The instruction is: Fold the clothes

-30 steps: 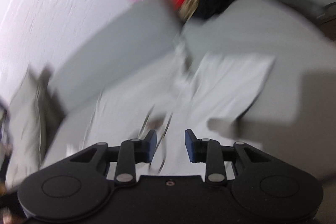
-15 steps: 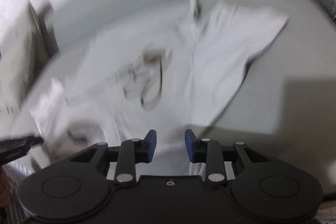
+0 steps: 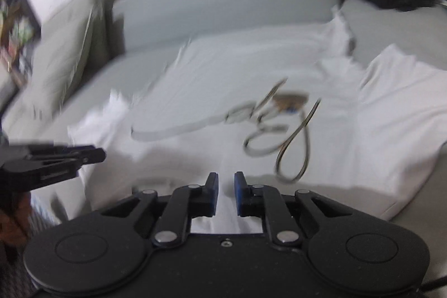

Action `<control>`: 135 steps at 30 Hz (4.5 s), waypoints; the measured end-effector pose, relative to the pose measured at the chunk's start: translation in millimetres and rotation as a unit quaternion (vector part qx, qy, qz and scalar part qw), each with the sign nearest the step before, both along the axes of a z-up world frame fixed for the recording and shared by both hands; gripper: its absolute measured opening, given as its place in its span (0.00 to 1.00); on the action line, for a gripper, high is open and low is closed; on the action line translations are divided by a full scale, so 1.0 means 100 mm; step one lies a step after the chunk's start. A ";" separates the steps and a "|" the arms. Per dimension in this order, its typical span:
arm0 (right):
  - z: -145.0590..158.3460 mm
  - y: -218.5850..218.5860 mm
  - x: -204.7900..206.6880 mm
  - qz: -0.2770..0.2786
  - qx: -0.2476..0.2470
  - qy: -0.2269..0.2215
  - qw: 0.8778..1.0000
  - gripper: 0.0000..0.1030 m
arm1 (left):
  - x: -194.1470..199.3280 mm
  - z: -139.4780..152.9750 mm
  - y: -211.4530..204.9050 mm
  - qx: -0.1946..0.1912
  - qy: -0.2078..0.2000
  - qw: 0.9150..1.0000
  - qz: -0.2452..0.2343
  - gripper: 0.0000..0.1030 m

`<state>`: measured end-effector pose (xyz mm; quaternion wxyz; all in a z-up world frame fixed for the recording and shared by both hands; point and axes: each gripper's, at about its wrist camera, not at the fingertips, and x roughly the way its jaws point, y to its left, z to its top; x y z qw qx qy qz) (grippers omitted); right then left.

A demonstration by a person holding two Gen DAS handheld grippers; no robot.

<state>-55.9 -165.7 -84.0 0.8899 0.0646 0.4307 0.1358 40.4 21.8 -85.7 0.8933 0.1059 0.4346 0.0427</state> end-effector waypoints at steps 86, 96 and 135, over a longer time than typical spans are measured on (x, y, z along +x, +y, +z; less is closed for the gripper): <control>0.51 -0.63 -0.07 -0.129 -0.077 -0.172 0.974 0.07 | 0.19 0.36 -0.05 -0.124 -0.061 0.990 -0.018 0.58; -0.11 -0.56 0.26 -0.090 -0.197 0.005 0.976 0.06 | 0.25 0.30 -0.14 -0.122 -0.041 0.991 -0.020 0.58; 0.20 -0.45 -0.43 -0.123 0.128 -0.030 0.984 0.39 | -0.77 0.39 0.01 -0.060 -0.039 0.996 -0.045 0.41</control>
